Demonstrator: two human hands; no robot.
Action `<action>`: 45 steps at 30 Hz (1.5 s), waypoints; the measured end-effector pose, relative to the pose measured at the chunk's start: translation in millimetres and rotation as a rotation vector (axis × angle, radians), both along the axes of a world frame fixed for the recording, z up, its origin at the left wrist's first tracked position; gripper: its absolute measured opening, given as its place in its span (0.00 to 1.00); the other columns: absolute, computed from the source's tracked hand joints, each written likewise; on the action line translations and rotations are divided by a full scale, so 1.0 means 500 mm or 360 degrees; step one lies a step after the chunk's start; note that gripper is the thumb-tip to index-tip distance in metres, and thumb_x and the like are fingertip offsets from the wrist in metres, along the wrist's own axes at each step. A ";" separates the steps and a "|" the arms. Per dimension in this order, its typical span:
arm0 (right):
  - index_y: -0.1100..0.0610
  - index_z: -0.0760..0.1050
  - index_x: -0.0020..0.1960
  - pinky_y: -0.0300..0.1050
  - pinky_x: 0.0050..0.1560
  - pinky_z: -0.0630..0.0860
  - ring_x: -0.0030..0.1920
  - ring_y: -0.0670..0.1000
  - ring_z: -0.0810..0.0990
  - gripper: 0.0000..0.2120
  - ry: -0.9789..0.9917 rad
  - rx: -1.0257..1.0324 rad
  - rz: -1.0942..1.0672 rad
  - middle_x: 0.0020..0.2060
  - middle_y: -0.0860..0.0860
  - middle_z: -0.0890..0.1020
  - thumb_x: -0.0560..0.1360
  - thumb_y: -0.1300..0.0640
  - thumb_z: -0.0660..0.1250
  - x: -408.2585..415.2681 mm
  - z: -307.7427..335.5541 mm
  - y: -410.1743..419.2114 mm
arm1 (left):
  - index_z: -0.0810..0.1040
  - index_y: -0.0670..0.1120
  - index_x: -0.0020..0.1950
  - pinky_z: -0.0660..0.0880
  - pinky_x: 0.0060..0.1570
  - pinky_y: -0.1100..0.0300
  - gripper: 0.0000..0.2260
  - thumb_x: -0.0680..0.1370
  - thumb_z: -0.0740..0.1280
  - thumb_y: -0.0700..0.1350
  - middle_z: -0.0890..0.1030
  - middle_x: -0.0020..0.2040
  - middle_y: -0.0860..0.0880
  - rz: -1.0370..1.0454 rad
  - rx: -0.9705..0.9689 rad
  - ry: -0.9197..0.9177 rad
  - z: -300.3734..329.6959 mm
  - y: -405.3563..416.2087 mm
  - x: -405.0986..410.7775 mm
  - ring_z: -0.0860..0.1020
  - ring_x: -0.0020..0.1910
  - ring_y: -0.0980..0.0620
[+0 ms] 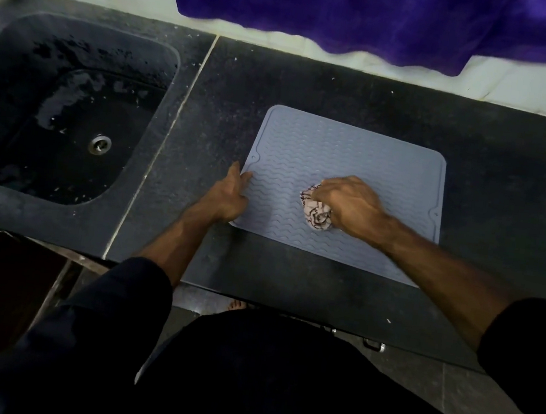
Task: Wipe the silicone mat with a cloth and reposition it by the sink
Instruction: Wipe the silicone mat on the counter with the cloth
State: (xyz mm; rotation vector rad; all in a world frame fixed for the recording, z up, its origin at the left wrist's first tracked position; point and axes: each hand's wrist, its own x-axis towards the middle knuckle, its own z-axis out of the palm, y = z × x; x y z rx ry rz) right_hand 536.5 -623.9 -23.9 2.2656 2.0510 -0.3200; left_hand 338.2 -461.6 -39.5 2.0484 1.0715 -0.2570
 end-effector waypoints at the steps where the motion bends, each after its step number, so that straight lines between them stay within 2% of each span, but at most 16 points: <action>1: 0.55 0.76 0.63 0.49 0.64 0.67 0.63 0.57 0.75 0.23 0.0048 0.0034 0.0005 0.60 0.56 0.80 0.68 0.56 0.73 -0.002 0.000 0.000 | 0.48 0.44 0.79 0.57 0.71 0.55 0.33 0.79 0.61 0.39 0.53 0.79 0.45 0.0001 0.0021 -0.0008 -0.001 -0.005 0.002 0.59 0.75 0.42; 3: 0.55 0.73 0.66 0.51 0.69 0.62 0.68 0.56 0.70 0.26 0.0087 0.0047 0.0060 0.66 0.54 0.75 0.69 0.56 0.73 -0.018 -0.005 -0.002 | 0.45 0.45 0.79 0.58 0.73 0.49 0.36 0.78 0.64 0.43 0.57 0.78 0.45 0.0019 0.0073 -0.0022 -0.005 -0.022 0.006 0.63 0.73 0.41; 5: 0.52 0.67 0.71 0.51 0.73 0.56 0.73 0.54 0.64 0.26 0.0069 -0.0003 0.0095 0.72 0.50 0.68 0.74 0.59 0.67 -0.032 -0.018 -0.011 | 0.42 0.46 0.79 0.54 0.74 0.44 0.40 0.77 0.65 0.48 0.62 0.77 0.47 0.0010 0.0175 -0.0002 -0.011 -0.040 0.008 0.66 0.72 0.42; 7: 0.51 0.65 0.72 0.51 0.74 0.55 0.74 0.53 0.62 0.25 0.0071 -0.0019 0.0073 0.73 0.48 0.66 0.76 0.61 0.63 -0.026 -0.025 -0.028 | 0.40 0.48 0.79 0.47 0.75 0.44 0.43 0.75 0.67 0.52 0.65 0.75 0.48 -0.0042 0.0296 0.0038 -0.020 -0.056 0.008 0.67 0.72 0.44; 9: 0.51 0.67 0.71 0.50 0.73 0.56 0.73 0.53 0.64 0.24 0.0113 -0.0009 0.0054 0.71 0.49 0.69 0.76 0.59 0.64 -0.004 -0.017 -0.047 | 0.39 0.49 0.78 0.45 0.74 0.44 0.45 0.75 0.68 0.54 0.64 0.76 0.47 -0.0058 0.0357 0.0067 -0.025 -0.064 0.009 0.67 0.72 0.45; 14: 0.50 0.72 0.68 0.52 0.68 0.67 0.67 0.54 0.71 0.26 0.0122 -0.0138 -0.0010 0.66 0.51 0.76 0.71 0.57 0.71 0.040 0.013 -0.055 | 0.38 0.48 0.78 0.46 0.74 0.44 0.47 0.74 0.70 0.53 0.62 0.77 0.46 -0.0071 0.0387 0.0080 -0.025 -0.065 0.016 0.65 0.73 0.44; 17: 0.51 0.70 0.69 0.48 0.71 0.62 0.70 0.53 0.68 0.25 0.0124 -0.0039 0.0052 0.69 0.50 0.73 0.73 0.55 0.69 0.019 0.013 -0.036 | 0.40 0.48 0.79 0.47 0.75 0.44 0.46 0.75 0.70 0.54 0.63 0.76 0.45 -0.0062 0.0430 0.0115 -0.022 -0.072 0.025 0.66 0.72 0.43; 20: 0.51 0.68 0.71 0.50 0.74 0.57 0.73 0.52 0.63 0.22 0.0139 -0.0036 0.0079 0.72 0.49 0.68 0.77 0.58 0.63 -0.003 -0.003 -0.043 | 0.40 0.48 0.79 0.47 0.74 0.43 0.44 0.76 0.69 0.54 0.64 0.75 0.44 -0.0082 0.0482 0.0135 -0.023 -0.079 0.026 0.67 0.72 0.43; 24: 0.51 0.70 0.69 0.47 0.72 0.58 0.71 0.52 0.66 0.20 0.0182 -0.0034 -0.0011 0.69 0.50 0.72 0.78 0.54 0.62 0.030 -0.007 -0.082 | 0.41 0.48 0.79 0.49 0.74 0.43 0.44 0.76 0.69 0.53 0.63 0.76 0.44 -0.0083 0.0487 0.0130 -0.019 -0.078 0.024 0.67 0.72 0.43; 28: 0.51 0.74 0.65 0.52 0.65 0.69 0.65 0.54 0.73 0.18 -0.0052 -0.0090 0.0032 0.63 0.52 0.78 0.75 0.55 0.66 0.068 0.010 -0.096 | 0.42 0.47 0.79 0.50 0.74 0.44 0.43 0.76 0.69 0.51 0.61 0.77 0.45 -0.0083 0.0491 0.0117 -0.016 -0.083 0.029 0.66 0.72 0.43; 31: 0.53 0.72 0.67 0.51 0.69 0.64 0.69 0.55 0.70 0.21 -0.0013 0.0009 0.0080 0.67 0.52 0.74 0.75 0.57 0.67 0.056 0.006 -0.096 | 0.42 0.47 0.79 0.50 0.74 0.44 0.43 0.76 0.69 0.51 0.60 0.77 0.45 -0.0088 0.0494 0.0128 -0.016 -0.084 0.030 0.66 0.72 0.43; 34: 0.51 0.68 0.70 0.53 0.73 0.60 0.73 0.53 0.64 0.26 0.0045 -0.0036 0.0072 0.71 0.49 0.68 0.74 0.65 0.65 0.041 -0.010 -0.117 | 0.42 0.47 0.79 0.51 0.74 0.44 0.43 0.76 0.69 0.51 0.65 0.75 0.43 -0.0074 0.0492 0.0138 -0.017 -0.080 0.029 0.67 0.71 0.42; 37: 0.51 0.69 0.69 0.52 0.72 0.61 0.72 0.53 0.65 0.26 0.0051 -0.0022 0.0005 0.70 0.49 0.70 0.73 0.63 0.68 0.058 -0.008 -0.143 | 0.42 0.46 0.79 0.51 0.74 0.44 0.44 0.75 0.69 0.52 0.69 0.72 0.40 -0.0046 0.0500 0.0150 -0.018 -0.078 0.027 0.69 0.70 0.41; 40: 0.50 0.70 0.69 0.51 0.70 0.64 0.71 0.53 0.67 0.27 0.0025 -0.0097 -0.0044 0.69 0.49 0.72 0.72 0.61 0.70 0.086 0.002 -0.158 | 0.42 0.45 0.79 0.50 0.75 0.44 0.43 0.76 0.69 0.52 0.66 0.74 0.41 -0.0065 0.0511 0.0168 -0.015 -0.081 0.032 0.67 0.71 0.41; 42: 0.51 0.70 0.69 0.51 0.70 0.65 0.70 0.54 0.69 0.27 0.0048 -0.0097 -0.0059 0.68 0.50 0.73 0.71 0.58 0.71 0.091 0.008 -0.157 | 0.43 0.44 0.79 0.50 0.75 0.43 0.42 0.76 0.68 0.51 0.60 0.77 0.43 -0.0099 0.0526 0.0187 -0.011 -0.086 0.036 0.63 0.74 0.43; 45: 0.53 0.70 0.69 0.51 0.71 0.62 0.71 0.54 0.68 0.29 0.0058 0.0004 -0.0024 0.69 0.52 0.72 0.70 0.58 0.73 0.072 0.005 -0.147 | 0.44 0.45 0.79 0.48 0.74 0.41 0.39 0.78 0.66 0.51 0.49 0.79 0.45 -0.0226 0.0628 0.0236 -0.008 -0.096 0.043 0.52 0.77 0.44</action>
